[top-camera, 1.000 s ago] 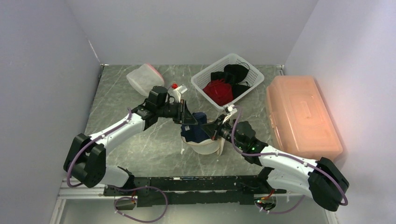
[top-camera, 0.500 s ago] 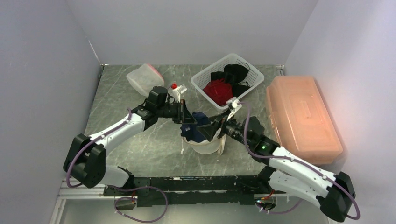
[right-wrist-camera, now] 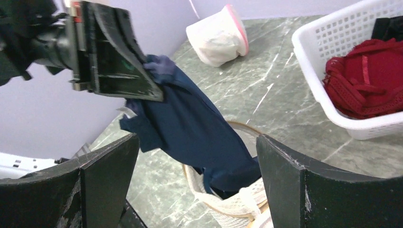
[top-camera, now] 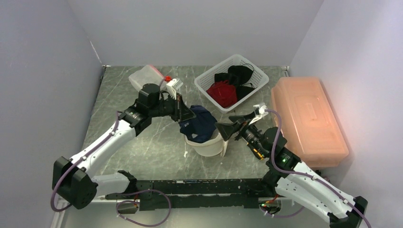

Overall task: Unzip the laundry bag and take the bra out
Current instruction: Pick up the bra from the laundry bag.

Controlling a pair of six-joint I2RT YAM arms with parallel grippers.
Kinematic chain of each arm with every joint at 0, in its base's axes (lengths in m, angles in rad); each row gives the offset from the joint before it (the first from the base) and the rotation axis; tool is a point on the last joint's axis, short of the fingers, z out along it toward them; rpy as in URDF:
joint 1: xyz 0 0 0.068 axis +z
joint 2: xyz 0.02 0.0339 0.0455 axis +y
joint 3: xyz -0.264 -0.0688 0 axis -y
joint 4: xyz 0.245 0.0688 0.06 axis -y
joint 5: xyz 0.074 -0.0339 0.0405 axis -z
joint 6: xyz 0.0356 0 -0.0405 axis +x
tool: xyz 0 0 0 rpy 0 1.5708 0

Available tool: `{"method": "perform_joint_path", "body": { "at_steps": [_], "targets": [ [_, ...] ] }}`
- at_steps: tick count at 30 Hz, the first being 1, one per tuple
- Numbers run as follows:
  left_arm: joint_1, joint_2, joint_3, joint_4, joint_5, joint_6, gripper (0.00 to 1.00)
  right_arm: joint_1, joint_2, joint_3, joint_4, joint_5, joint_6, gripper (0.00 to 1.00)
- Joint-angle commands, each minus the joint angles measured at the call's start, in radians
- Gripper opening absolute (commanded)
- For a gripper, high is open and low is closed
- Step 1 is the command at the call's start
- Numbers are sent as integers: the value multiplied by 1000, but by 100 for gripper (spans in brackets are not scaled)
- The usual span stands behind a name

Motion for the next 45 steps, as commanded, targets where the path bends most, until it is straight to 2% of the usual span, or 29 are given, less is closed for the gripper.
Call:
{"method": "perform_joint_path", "body": {
  "at_steps": [1,6,14,21,30,32,36,42,45],
  "targets": [
    [-1,-60,66,-4,-40,74,3,-4,-20,-6,-8,93,28,97],
    [-1,-68,106,-36,-59,96,3,-10,-2,-7,-49,203,79,93],
    [-1,-131,176,-53,-81,102,3,-17,-60,-20,-7,155,56,92],
    [-1,-171,310,-142,-153,199,3,-30,-42,65,-36,51,-27,93],
    [-2,-172,448,-237,-155,380,3,-34,-90,107,2,-16,-150,94],
    [-1,-180,445,-223,-114,437,3,-38,-64,151,-20,-59,-165,94],
    [-2,-195,461,-207,-12,538,3,-66,1,243,-10,-241,-166,92],
    [-1,-172,554,-266,98,572,3,-131,91,356,0,-492,-156,90],
    [-1,-173,569,-251,117,568,3,-139,141,392,-5,-552,-154,87]
  ]
}}
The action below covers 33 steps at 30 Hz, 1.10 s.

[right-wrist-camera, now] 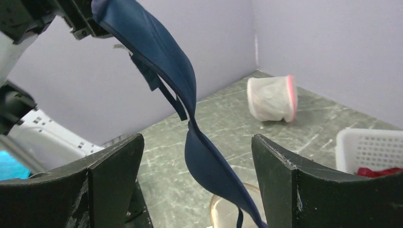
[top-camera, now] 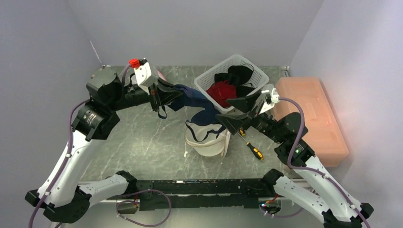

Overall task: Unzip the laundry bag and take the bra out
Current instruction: Pick up the bra from the laundry bag.

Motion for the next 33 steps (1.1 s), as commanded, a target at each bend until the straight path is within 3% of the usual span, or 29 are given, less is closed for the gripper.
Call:
{"method": "perform_joint_path", "body": {
  "at_steps": [1,10,15,26,33],
  "targets": [
    [-1,-5,57,34,89,39,3,-14,68,75,29,-189,-8,86],
    [-1,14,89,52,94,36,3,-16,166,133,101,-342,71,76],
    [-1,16,77,66,98,27,3,-15,223,167,56,-316,64,67],
    [-1,12,53,87,107,14,3,-12,290,158,125,-322,104,47],
    [-2,10,29,95,104,10,3,-10,319,163,173,-346,133,47]
  ]
}}
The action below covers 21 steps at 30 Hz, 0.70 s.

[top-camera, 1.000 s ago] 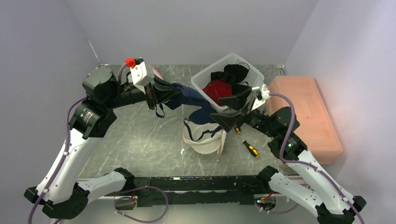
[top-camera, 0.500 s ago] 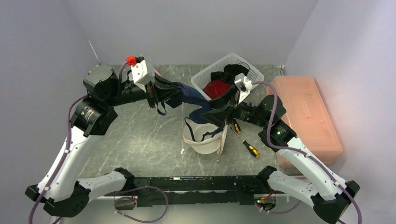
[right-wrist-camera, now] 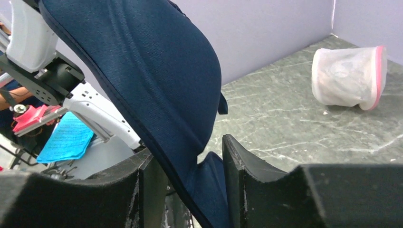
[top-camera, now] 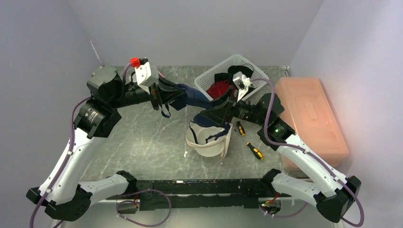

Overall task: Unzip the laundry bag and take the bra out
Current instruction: Pick up the bra from the laundry bag.

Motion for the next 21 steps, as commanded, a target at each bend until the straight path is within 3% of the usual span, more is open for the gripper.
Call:
{"method": "perform_joint_path", "body": {
  "at_steps": [1,9,10,11,12,13,14,15,21],
  "targets": [
    [-2,-10,-7,56,28,-7,3,2,13,39,82,-34,21,44],
    [-2,-22,-17,63,-3,-2,5,8,16,61,16,-29,-24,8],
    [-1,-22,-19,65,-13,-5,10,7,14,69,2,-22,-33,1],
    [-1,-26,-22,66,-25,-10,19,7,12,76,-12,-14,-41,0],
    [-1,-31,-27,68,-37,-11,34,7,8,80,-23,-5,-51,0],
    [-1,-37,-34,69,-53,-14,55,7,6,86,-33,7,-60,0],
    [-1,-46,-44,75,-76,-20,85,7,1,93,-43,20,-69,0],
    [-1,-58,-56,82,-101,-25,92,8,-1,101,-56,33,-79,0],
    [-1,-187,-159,137,-247,-34,93,6,3,178,-104,142,-150,0]
  ]
}}
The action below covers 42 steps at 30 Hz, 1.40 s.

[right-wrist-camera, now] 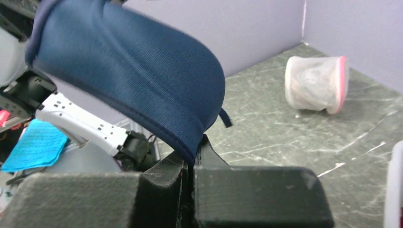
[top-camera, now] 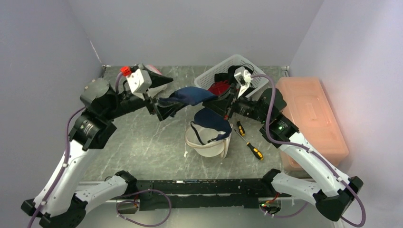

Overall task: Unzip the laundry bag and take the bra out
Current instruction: Pick up the bra from the laundry bag.

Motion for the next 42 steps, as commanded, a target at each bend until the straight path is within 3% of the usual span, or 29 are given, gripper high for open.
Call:
{"method": "perform_joint_path", "body": {
  "at_steps": [1,14,25,33,42],
  "targets": [
    [-1,-113,-56,94,-137,-12,93,3,-15,101,-6,104,-77,0],
    [-1,-313,-208,155,-374,-35,93,0,89,331,-62,332,-205,0],
    [-3,-376,-458,211,-438,-272,93,-65,185,491,-63,460,-204,0],
    [-1,-366,-588,232,-439,-421,93,-234,312,601,-124,502,27,0],
    [-2,-356,-701,266,-407,-561,92,-472,513,635,-71,330,307,0]
  ]
}}
